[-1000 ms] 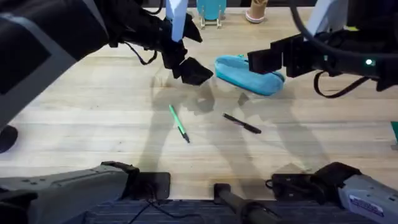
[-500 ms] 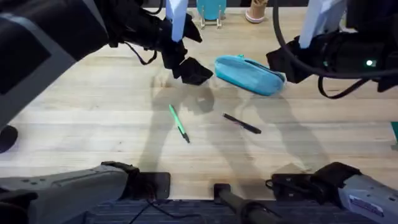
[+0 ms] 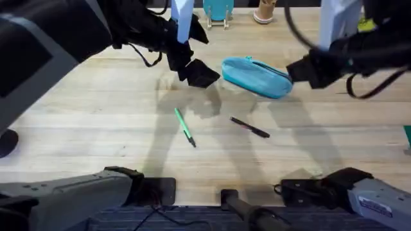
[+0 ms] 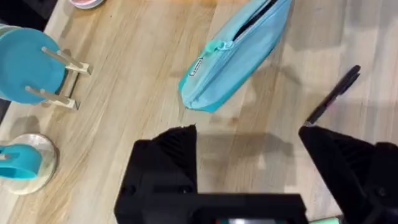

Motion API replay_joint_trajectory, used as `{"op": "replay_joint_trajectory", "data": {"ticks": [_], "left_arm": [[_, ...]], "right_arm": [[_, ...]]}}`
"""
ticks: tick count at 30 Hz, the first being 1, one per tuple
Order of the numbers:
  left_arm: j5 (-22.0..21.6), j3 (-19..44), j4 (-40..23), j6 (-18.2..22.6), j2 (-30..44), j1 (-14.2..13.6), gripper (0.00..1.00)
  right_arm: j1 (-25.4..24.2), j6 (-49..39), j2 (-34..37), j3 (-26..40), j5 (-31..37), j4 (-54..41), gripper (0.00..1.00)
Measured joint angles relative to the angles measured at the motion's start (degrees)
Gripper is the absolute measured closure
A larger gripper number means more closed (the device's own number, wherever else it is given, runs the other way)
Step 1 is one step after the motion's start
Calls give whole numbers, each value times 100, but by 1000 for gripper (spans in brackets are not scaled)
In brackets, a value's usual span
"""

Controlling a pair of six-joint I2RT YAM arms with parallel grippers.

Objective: Unzip the bag, pick up the pens from the table one at a time and place them inside, then zip the bag closed.

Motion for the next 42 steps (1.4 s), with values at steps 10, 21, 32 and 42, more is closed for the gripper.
{"op": "replay_joint_trajectory", "data": {"ticks": [10,21,32,42], "left_arm": [[-1,0,0,0,2,-2,7],[-1,0,0,0,0,0,8],[-2,0,0,0,2,0,8],[-2,0,0,0,1,0,8]], "right_arm": [[-291,-132,1354,1202,-421,-637,973],[-291,-548,1921,1300,-234,-284,972],[-291,-562,2414,1311,-177,-287,969],[-291,-562,3147,1311,-174,-96,969]]}}
